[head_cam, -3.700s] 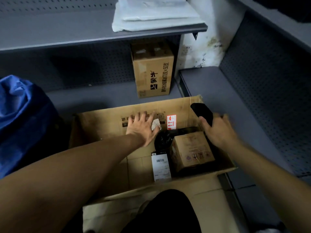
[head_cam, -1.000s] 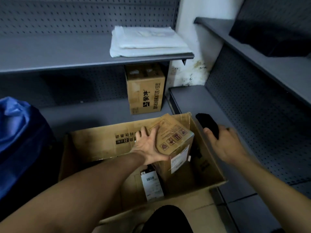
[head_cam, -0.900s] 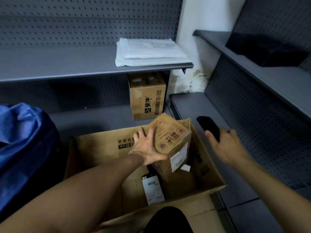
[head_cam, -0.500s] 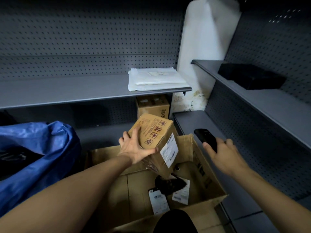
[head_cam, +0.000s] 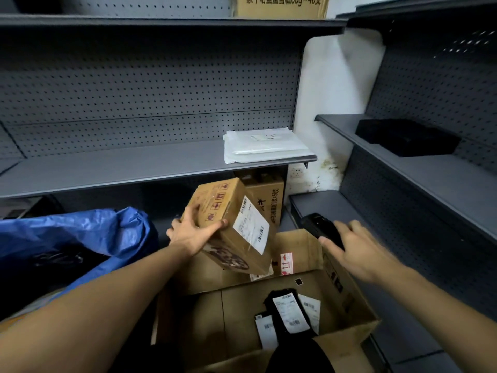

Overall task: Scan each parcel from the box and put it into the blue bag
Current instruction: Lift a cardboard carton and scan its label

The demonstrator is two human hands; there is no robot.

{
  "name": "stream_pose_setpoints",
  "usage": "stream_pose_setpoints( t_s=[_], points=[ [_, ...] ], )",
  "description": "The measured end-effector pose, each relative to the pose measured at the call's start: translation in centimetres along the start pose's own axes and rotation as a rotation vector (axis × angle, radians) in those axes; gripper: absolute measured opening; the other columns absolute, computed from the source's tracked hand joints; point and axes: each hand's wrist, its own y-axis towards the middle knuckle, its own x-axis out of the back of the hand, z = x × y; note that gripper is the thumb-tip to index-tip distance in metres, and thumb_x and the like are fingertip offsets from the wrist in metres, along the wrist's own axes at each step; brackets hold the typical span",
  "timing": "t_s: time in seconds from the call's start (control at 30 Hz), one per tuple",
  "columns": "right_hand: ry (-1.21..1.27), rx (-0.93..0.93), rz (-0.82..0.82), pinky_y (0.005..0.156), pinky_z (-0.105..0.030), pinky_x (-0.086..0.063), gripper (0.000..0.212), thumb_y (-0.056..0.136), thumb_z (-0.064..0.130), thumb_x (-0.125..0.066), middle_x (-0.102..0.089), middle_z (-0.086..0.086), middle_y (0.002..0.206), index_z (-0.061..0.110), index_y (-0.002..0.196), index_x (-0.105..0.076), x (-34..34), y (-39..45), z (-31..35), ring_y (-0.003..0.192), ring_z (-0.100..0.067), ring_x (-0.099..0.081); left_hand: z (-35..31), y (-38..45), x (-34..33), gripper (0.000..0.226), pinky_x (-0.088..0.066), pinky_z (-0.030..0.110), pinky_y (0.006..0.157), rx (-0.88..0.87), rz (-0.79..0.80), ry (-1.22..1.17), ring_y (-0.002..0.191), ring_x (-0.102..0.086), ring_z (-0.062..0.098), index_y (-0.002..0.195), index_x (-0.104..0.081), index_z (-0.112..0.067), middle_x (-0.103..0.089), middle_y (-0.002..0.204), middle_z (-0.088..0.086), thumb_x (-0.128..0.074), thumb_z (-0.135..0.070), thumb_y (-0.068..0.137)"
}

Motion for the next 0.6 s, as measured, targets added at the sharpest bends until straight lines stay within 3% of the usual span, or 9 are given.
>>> stream_pose_setpoints(
  t_s=[0.23,0.6],
  points=[
    [-0.290,0.242,0.025,0.100,-0.037,-0.040,0.076,0.097,0.068,-0.026,-0.041,-0.005,0.126,0.020,0.155,-0.022,0.7,0.2,1.8,0.115,-0.021,-0.044,0.0,1.3,2.9,0.113,-0.032,0.046,0.107,-0.003,-0.022,0.019,0.130,-0.036,0.038,0.143,-0.029,-0.051,-0.044,0.139,0.015,-0.053,-0.093,0.040],
    [-0.403,0.314,0.061,0.103,-0.039,-0.037,0.076,0.098,0.066,-0.027,-0.039,-0.006,0.131,0.018,0.157,-0.017,0.7,0.3,2.1,0.118,-0.022,-0.041,-0.5,2.7,4.5,0.117,-0.032,0.046,0.103,-0.052,-0.026,0.087,0.127,-0.039,0.033,0.142,-0.028,-0.050,-0.049,0.137,0.008,-0.050,-0.099,0.038]
  ],
)
